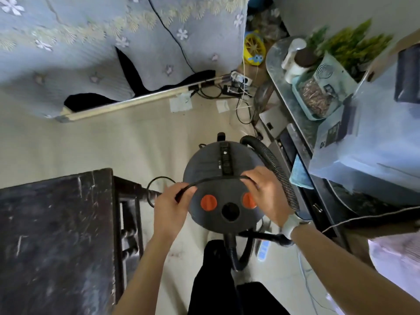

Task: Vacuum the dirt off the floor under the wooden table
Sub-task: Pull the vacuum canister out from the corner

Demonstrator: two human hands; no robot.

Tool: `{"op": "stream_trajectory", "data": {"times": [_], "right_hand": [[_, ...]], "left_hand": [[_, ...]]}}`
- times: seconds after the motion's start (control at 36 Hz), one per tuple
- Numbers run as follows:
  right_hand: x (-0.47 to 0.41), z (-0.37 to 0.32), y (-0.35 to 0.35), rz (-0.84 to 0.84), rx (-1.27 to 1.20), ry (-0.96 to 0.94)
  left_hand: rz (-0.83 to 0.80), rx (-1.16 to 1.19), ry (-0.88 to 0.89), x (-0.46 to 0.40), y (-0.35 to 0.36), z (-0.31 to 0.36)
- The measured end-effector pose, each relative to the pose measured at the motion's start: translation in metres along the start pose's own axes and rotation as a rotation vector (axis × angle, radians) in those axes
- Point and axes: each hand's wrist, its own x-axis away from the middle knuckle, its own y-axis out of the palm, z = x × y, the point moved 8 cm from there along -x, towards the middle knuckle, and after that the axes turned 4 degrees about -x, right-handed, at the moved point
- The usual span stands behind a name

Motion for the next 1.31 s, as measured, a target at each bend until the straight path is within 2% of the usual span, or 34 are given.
{"op": "stream_trajectory", "data": {"times": [0.17,0.33,0.44,0.56,0.75,0.86,1.0,1.17,1.28,1.31], "right_hand": [[0.076,-0.002,-0.004,-0.025,0.018,-0.02],[0.182,0.015,-0.015,-0.084,-0.006,0.057],[0.262,0.028,-0.021,-0.207,-0.098,0.169],[0.329,0.04,-0.016,-0.332,-0.071,0.289],[0.375,0.035,0.004,-0.419,-0.001,0.311],[0.394,0.026,0.017,-0.46,0.074,0.298],[0.433,0.035,0.019,-0.454,0.168,0.373],[0.464,0.024,0.001,-0.226,0.231,0.389],[0.48,0.034,0.01,-0.364,0.227,0.644],[0.484,0.038,0.013,-0.325,0.079,0.732]], "left_hand": [[0.012,0.008,-0.087,0.076,0.025,-0.033],[-0.007,0.048,-0.141,0.175,0.069,-0.05],[-0.057,0.027,-0.181,0.254,0.102,-0.065],[-0.116,-0.008,-0.159,0.305,0.111,-0.072],[-0.136,-0.045,-0.311,0.407,0.124,-0.121],[-0.086,-0.044,-0.398,0.421,0.12,-0.142],[-0.203,-0.054,-0.347,0.408,0.13,-0.151],[-0.436,0.031,-0.284,0.423,0.158,-0.145],[-0.538,-0.001,-0.152,0.438,0.176,-0.131],[-0.54,-0.013,-0.128,0.441,0.179,-0.131]]}}
